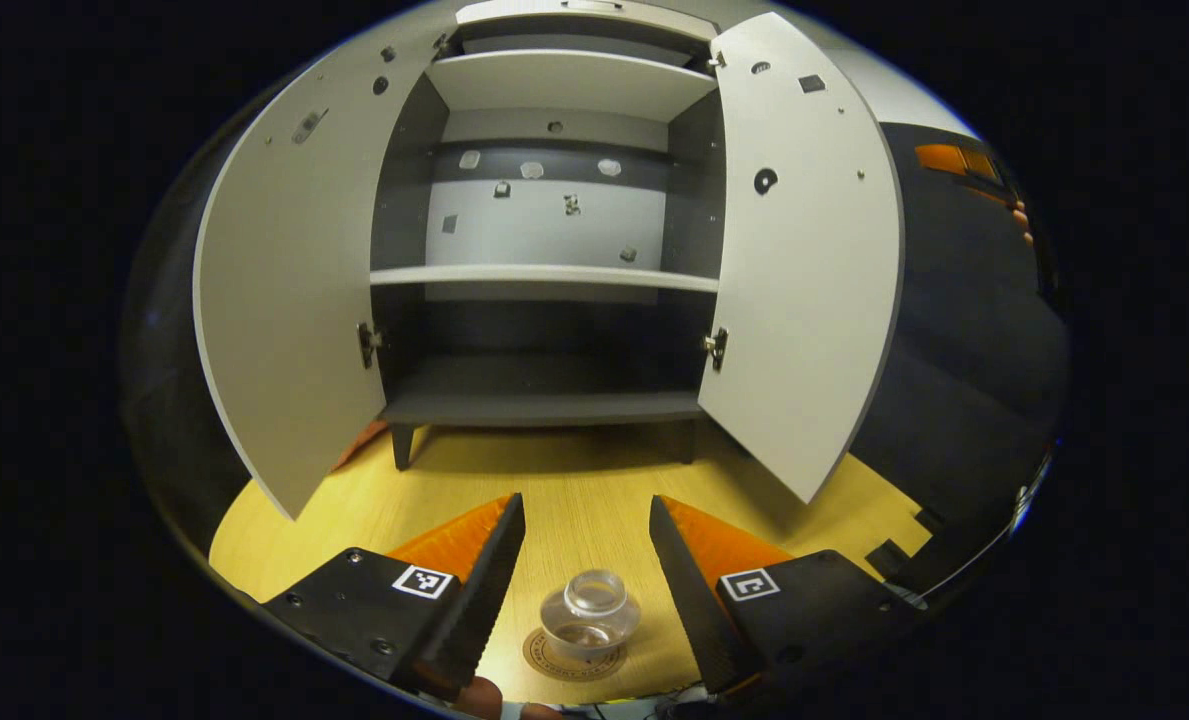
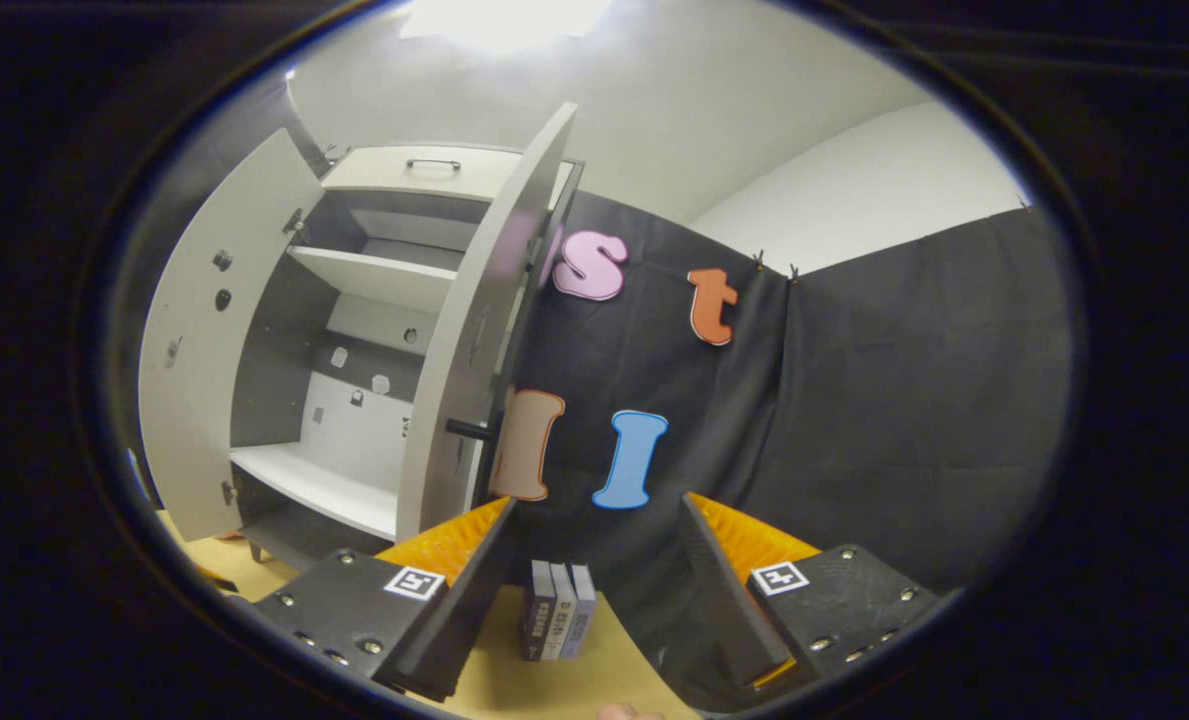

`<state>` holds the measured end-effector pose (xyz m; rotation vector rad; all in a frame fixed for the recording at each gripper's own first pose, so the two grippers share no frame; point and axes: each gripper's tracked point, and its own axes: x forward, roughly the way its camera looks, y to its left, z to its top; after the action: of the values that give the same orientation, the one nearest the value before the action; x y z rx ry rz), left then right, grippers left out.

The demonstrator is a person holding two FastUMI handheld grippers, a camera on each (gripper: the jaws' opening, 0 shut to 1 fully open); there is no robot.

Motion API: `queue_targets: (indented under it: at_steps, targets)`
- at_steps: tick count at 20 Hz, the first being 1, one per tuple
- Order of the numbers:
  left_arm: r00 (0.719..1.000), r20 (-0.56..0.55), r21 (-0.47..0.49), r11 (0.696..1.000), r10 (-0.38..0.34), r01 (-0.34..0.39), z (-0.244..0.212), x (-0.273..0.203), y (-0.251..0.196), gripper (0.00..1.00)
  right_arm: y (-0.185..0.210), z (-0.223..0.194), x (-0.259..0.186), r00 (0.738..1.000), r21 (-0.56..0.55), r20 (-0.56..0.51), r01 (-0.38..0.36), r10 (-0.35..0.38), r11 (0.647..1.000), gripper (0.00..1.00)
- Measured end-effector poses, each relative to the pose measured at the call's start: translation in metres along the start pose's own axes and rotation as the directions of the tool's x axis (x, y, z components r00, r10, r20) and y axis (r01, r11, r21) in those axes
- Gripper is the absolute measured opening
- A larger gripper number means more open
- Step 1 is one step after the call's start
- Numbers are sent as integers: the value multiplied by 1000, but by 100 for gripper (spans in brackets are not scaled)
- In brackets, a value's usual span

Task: Grasp the bottle in the cabinet with the left hand and place it on the coaster, then close the right door with the right hand and the left door with the left hand.

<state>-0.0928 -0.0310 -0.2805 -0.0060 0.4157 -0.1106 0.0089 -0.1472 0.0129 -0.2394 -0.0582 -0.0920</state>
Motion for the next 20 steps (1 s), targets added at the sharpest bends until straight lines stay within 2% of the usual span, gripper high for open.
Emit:
queue_targets:
  at_steps: [2,3,4,8,12,18,20]
  targets:
    - [999,24,17,999,45,-46,25,-2,8,82,5,1,3,1000,17,1,-12,12,1000,96]
    - [997,30,24,997,76,-77,37,-2,14,87,8,0,4,1000,25,-1,-19,19,999,96]
    - [995,44,28,995,94,-95,51,-4,17,100,12,0,5,1000,32,-3,-29,29,999,96]
    - [983,111,4,989,145,-146,104,-12,29,99,28,-1,7,998,58,-6,-68,68,996,96]
    - [971,162,-28,984,176,-174,137,-23,43,99,35,-3,9,997,66,-7,-81,82,995,94]
    - [955,198,-35,976,219,-217,152,-35,66,99,52,-6,11,993,99,-18,-113,115,989,96]
    - [955,194,-49,974,225,-220,152,-38,69,99,55,-5,15,990,108,-12,-140,143,984,93]
